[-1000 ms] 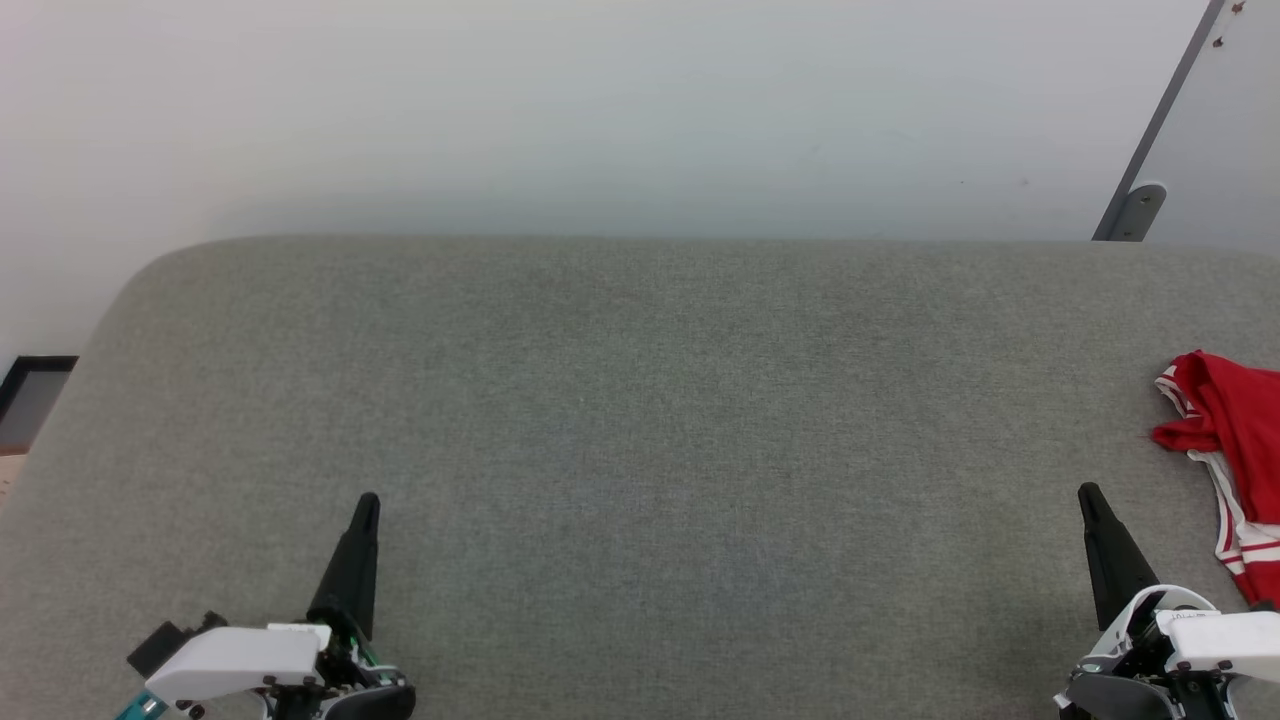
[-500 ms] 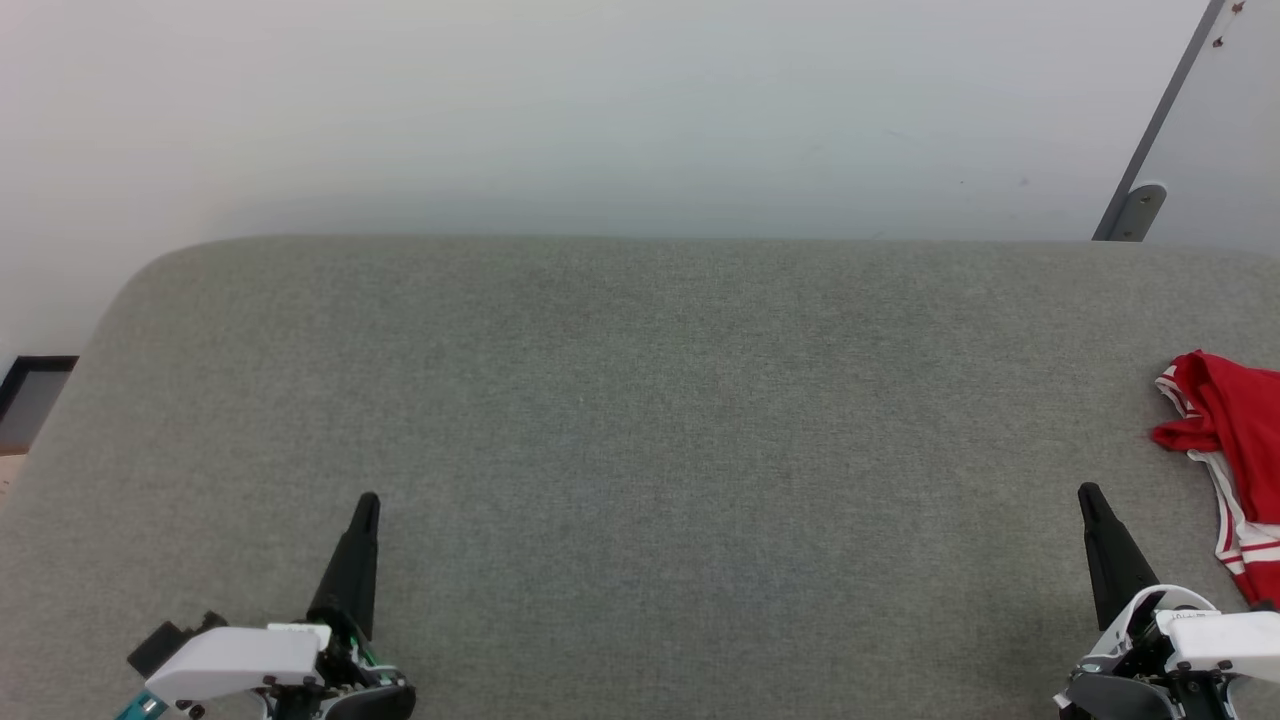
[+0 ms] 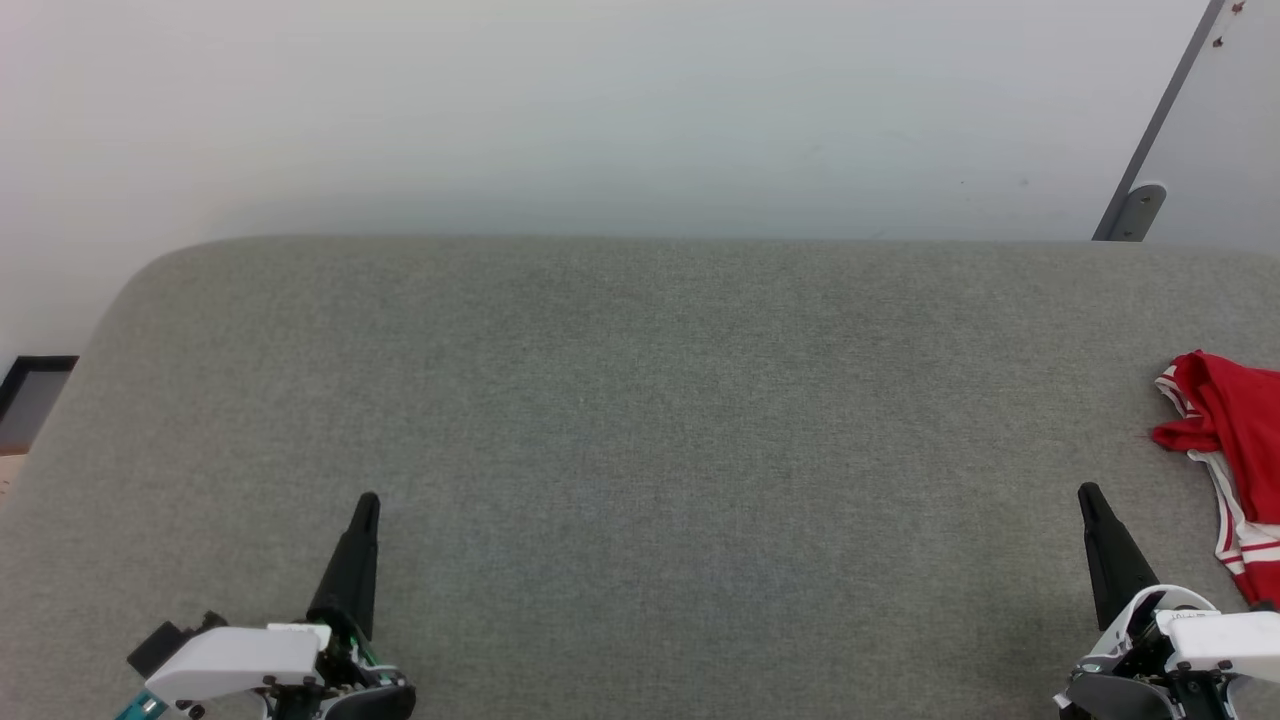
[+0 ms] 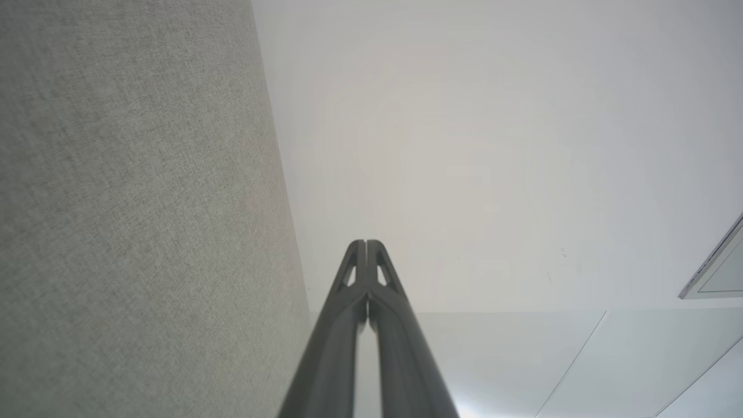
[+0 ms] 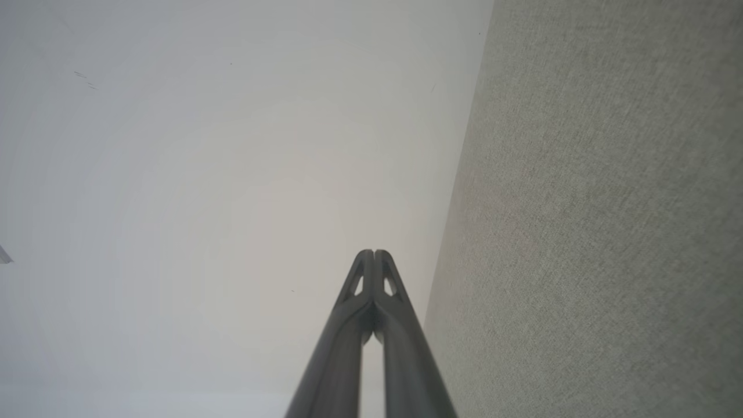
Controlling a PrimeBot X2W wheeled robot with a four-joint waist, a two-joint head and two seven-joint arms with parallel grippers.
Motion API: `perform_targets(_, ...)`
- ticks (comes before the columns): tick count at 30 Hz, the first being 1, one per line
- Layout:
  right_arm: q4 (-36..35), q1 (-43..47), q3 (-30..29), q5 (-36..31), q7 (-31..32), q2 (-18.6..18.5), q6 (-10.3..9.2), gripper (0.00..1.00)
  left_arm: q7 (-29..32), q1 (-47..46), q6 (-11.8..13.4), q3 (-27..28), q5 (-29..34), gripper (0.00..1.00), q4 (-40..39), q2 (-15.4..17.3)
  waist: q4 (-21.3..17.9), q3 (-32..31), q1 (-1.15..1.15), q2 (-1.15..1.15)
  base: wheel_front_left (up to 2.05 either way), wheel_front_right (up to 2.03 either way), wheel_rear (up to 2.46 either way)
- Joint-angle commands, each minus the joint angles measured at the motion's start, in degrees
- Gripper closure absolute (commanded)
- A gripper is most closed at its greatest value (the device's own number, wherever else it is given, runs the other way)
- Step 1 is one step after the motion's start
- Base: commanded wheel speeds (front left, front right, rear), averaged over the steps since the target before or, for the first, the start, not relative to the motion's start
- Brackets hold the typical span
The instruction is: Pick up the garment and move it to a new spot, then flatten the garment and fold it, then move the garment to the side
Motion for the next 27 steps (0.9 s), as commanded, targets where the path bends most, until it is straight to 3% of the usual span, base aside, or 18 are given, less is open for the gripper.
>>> perform_targets(1, -0.1, -0.2, 0.0, 0.2, 0.1, 0.2, -0.06, 1.00, 0.2, -0.6, -0.2, 0.2, -0.1, 1.00, 0.1, 0.0, 0.0, 0.0, 0.00, 0.00, 0.00, 0.00, 0.00)
perform_targets(27, -0.1, -0.2, 0.0, 0.2, 0.1, 0.2, -0.06, 1.00, 0.2, -0.6, -0.2, 0.1, -0.1, 1.00, 0.1, 0.0, 0.0, 0.0, 0.00, 0.00, 0.00, 0.00, 0.00)
